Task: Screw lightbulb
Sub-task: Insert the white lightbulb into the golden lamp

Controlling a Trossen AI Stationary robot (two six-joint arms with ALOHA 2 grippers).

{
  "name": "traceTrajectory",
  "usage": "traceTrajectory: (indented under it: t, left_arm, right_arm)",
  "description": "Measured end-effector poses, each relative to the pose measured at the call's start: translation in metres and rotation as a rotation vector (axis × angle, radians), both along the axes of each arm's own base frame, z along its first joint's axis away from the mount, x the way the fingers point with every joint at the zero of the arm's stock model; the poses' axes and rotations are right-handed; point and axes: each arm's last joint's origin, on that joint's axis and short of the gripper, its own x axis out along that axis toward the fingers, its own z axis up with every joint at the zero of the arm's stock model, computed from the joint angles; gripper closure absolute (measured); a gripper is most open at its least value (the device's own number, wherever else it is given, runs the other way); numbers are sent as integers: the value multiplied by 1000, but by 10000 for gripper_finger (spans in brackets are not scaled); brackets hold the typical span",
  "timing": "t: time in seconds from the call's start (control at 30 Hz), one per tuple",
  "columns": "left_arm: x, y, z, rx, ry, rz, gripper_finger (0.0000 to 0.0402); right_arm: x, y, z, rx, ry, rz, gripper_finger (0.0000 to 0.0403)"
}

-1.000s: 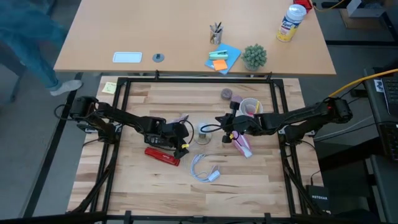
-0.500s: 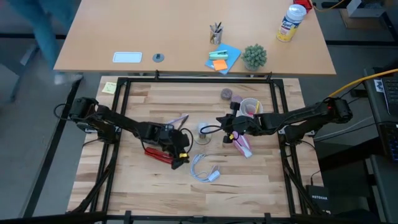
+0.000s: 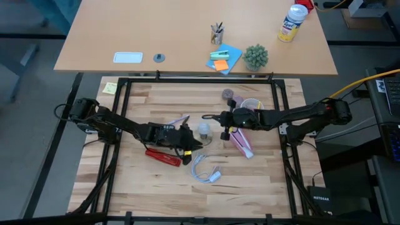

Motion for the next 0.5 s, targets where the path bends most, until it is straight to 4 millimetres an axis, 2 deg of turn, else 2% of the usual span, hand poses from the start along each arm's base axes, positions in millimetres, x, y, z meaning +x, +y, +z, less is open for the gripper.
traceTrajectory:
  t: [0.23, 0.5]
  left_arm:
    - [1, 4, -4, 68, -1, 124, 396]
    - [2, 7, -7, 107, 9, 198, 400]
  right_arm:
    - [13, -11, -13, 39, -11, 32, 395]
    - [18, -14, -27, 60, 33, 52, 395]
